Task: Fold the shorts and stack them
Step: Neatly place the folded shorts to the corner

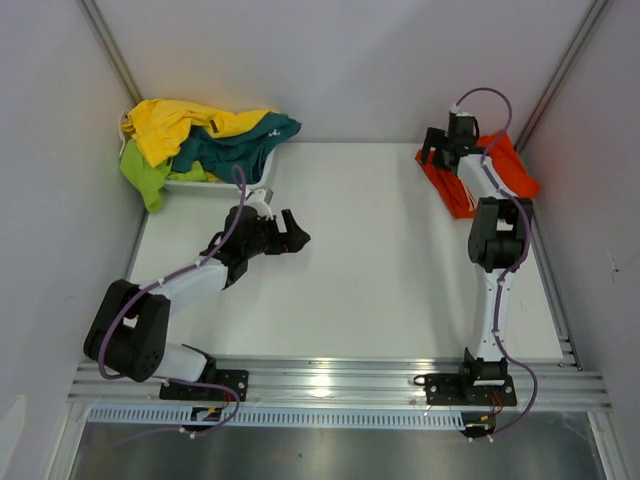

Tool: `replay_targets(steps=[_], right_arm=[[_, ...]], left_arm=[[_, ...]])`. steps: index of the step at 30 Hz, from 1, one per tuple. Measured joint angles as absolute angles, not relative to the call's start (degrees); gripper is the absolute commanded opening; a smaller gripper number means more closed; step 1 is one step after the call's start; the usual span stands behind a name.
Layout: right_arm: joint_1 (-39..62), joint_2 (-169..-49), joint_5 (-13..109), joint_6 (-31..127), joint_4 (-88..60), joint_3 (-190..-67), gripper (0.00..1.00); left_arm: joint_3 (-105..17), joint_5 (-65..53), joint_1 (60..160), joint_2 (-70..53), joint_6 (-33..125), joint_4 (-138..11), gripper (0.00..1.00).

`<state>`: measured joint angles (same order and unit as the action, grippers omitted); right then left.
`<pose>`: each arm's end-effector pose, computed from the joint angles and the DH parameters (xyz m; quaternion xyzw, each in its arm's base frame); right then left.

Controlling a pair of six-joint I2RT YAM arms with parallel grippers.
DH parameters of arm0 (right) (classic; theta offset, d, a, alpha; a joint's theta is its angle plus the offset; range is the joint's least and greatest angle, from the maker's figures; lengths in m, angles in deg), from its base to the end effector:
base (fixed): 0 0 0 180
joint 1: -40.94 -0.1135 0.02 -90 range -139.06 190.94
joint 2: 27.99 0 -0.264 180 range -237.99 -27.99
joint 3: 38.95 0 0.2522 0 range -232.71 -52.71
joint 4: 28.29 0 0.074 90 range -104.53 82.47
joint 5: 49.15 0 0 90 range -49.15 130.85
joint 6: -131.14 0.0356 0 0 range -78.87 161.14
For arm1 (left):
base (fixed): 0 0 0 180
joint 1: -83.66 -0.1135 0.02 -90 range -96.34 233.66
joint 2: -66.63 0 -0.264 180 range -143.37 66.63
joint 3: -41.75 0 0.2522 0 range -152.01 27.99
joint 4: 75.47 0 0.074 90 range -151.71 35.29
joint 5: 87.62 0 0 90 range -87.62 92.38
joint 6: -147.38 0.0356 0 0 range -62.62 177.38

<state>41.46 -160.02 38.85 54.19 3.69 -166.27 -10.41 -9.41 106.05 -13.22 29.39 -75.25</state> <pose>0.5359 -0.0061 0.2234 0.1133 0.8864 0.0334 0.4476 0.2681 -0.1183 0.2052 0.0113 0.8538 -0.2980 0.4267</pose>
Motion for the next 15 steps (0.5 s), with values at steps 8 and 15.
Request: replay_targets(steps=[8, 15], right_arm=[[35.62, -166.25, 31.31, 39.03, 7.84, -170.34, 0.93], [33.76, -167.82, 19.92, 30.68, 5.61, -170.36, 0.93]], left_arm=[[-10.41, -9.41, 106.05, -13.22, 29.41, -74.94, 0.94], [-10.41, -9.47, 106.05, -13.22, 29.46, -74.77, 0.95]])
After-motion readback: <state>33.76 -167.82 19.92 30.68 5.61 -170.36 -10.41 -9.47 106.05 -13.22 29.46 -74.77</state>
